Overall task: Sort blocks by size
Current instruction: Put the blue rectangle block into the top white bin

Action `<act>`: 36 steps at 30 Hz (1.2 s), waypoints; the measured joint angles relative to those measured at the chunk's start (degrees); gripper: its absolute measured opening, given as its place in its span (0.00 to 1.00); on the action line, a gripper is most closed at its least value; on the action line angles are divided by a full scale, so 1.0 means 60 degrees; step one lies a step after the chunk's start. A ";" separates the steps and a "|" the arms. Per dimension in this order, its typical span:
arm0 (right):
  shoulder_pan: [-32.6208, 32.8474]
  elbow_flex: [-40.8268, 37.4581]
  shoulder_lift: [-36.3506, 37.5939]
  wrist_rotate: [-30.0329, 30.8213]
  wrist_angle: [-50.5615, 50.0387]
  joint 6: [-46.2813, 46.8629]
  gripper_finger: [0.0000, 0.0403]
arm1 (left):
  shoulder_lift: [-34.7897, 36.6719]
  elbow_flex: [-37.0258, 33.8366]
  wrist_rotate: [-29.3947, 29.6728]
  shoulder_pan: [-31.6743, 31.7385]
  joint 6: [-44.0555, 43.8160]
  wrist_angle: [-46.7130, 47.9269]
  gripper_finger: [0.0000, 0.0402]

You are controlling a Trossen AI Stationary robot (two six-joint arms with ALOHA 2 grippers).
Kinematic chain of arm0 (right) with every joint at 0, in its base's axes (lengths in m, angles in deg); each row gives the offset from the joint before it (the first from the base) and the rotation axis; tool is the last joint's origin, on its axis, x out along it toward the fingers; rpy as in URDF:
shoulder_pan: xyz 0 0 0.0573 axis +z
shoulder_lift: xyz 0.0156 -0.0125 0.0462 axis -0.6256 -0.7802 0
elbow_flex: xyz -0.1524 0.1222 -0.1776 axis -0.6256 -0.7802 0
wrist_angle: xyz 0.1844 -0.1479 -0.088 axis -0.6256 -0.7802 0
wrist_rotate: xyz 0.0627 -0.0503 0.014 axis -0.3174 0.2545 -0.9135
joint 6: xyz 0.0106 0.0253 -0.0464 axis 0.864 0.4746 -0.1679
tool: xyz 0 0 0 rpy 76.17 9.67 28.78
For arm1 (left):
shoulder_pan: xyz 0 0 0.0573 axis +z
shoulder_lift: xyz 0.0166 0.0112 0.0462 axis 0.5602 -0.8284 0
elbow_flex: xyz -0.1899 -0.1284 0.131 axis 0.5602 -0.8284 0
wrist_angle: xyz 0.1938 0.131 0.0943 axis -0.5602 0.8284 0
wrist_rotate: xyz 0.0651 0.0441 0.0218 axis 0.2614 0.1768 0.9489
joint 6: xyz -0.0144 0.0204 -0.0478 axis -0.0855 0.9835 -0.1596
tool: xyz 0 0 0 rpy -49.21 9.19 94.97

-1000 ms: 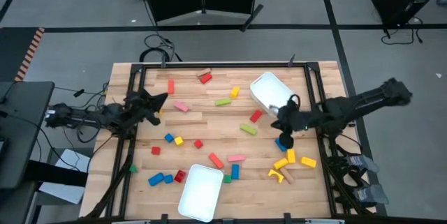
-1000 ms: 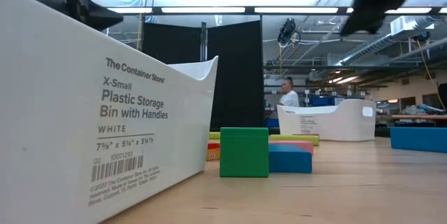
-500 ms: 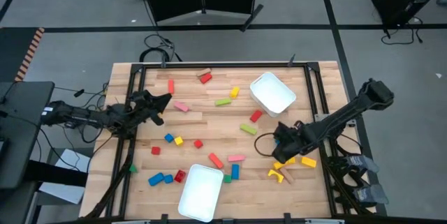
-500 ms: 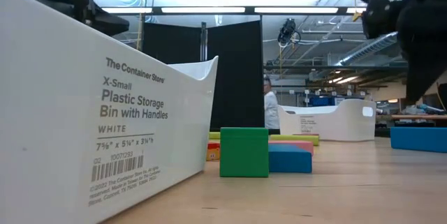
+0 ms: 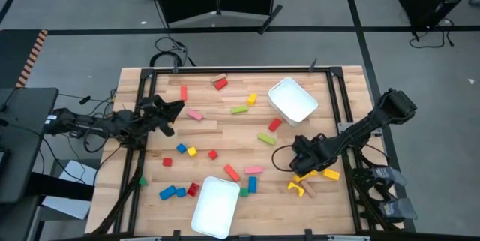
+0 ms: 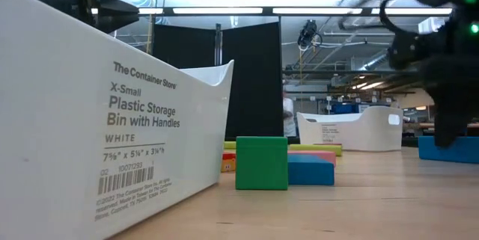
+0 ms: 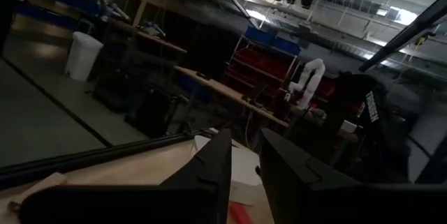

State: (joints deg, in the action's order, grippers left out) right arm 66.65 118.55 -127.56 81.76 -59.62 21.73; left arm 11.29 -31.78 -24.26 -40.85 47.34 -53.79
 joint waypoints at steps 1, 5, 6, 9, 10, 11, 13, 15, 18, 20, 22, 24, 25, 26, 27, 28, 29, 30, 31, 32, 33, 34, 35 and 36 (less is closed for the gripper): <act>0.0002 -0.0160 0.0007 0.0003 0.0060 0.0156 0.88 | 0.0002 0.0011 -0.0068 -0.0002 0.0081 0.0001 0.20; -0.0005 -0.0645 0.0022 0.0048 0.1030 0.0191 0.82 | 0.0004 0.0015 -0.0262 -0.0004 0.0172 0.0002 0.20; -0.0008 -0.0764 0.0054 0.0084 0.1268 0.0136 0.79 | 0.0004 0.0015 -0.0262 -0.0002 0.0174 0.0004 0.20; -0.0093 -0.0946 0.0070 0.0076 0.1611 0.0191 0.71 | 0.0004 0.0015 -0.0262 0.0000 0.0187 0.0004 0.20; -0.0098 -0.0977 0.0073 0.0066 0.1645 0.0257 0.68 | 0.0004 0.0015 -0.0258 0.0000 0.0187 0.0000 0.20; -0.0100 -0.1011 0.0067 0.0064 0.1662 0.0278 0.64 | 0.0004 0.0015 -0.0258 0.0000 0.0187 0.0000 0.20; -0.0100 -0.1079 0.0071 0.0063 0.1778 0.0288 0.56 | 0.0004 0.0015 -0.0258 -0.0002 0.0187 0.0002 0.20; -0.0100 -0.1132 0.0073 0.0068 0.1897 0.0284 0.47 | 0.0004 0.0015 -0.0258 0.0000 0.0190 0.0022 0.20; -0.0100 -0.1140 0.0073 0.0078 0.1912 0.0270 0.36 | 0.0004 0.0015 -0.0258 0.0000 0.0226 0.0029 0.20; -0.0100 -0.1141 0.0073 0.0126 0.1916 0.0204 0.36 | 0.0000 0.0015 -0.0255 -0.0002 0.0382 0.0029 0.20; -0.0100 -0.1027 0.0038 0.0233 0.1806 -0.0001 0.36 | 0.0003 0.0015 -0.0255 0.0000 0.0412 0.0029 0.20; -0.0096 -0.0827 0.0017 0.0471 0.1703 -0.0280 0.36 | 0.0000 0.0015 -0.0251 0.0000 0.0413 0.0029 0.20; -0.0096 -0.0722 0.0001 0.0768 0.1537 -0.0386 0.36 | 0.0004 0.0015 -0.0251 0.0000 0.0428 0.0029 0.20; -0.0114 -0.0592 -0.0029 0.1181 0.1344 -0.0495 0.36 | 0.0004 0.0015 -0.0251 0.0000 0.0435 0.0027 0.20; -0.0131 -0.0419 -0.0022 0.1410 0.1217 -0.0598 0.36 | 0.0004 0.0015 -0.0251 -0.0002 0.0435 0.0018 0.20; -0.0126 -0.0209 -0.0001 0.1687 0.1100 -0.0675 0.36 | 0.0002 0.0015 -0.0249 -0.0002 0.0435 0.0005 0.20; -0.0101 -0.0003 0.0038 0.1805 0.0968 -0.0768 0.36 | 0.0004 0.0015 -0.0247 0.0000 0.0433 -0.0002 0.20; -0.0067 0.0192 0.0068 0.1908 0.0761 -0.0912 0.36 | 0.0004 0.0015 -0.0247 0.0000 0.0427 -0.0014 0.20; -0.0038 0.0373 0.0117 0.2021 0.0534 -0.1065 0.36 | 0.0004 0.0015 -0.0247 0.0000 0.0419 -0.0022 0.20; -0.0005 0.0573 0.0198 0.2221 0.0396 -0.1250 0.36 | 0.0004 0.0015 -0.0248 0.0000 0.0416 -0.0020 0.20; 0.0022 0.0804 0.0313 0.2436 0.0393 -0.1493 0.36 | 0.0004 0.0015 -0.0251 0.0000 0.0416 -0.0036 0.20; 0.0068 0.1020 0.0461 0.2622 0.0461 -0.1784 0.36 | 0.0004 0.0015 -0.0251 0.0000 0.0413 -0.0040 0.20; 0.0131 0.1202 0.0630 0.2714 0.0498 -0.2099 0.36 | 0.0004 0.0015 -0.0251 -0.0002 0.0409 -0.0040 0.20; 0.0188 0.1380 0.0783 0.2792 0.0562 -0.2522 0.36 | 0.0004 0.0015 -0.0251 -0.0002 0.0409 -0.0042 0.20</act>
State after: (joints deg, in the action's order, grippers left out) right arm 67.78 126.83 -122.86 98.52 -56.25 6.60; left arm 11.31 -31.68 -25.76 -40.87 49.79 -54.05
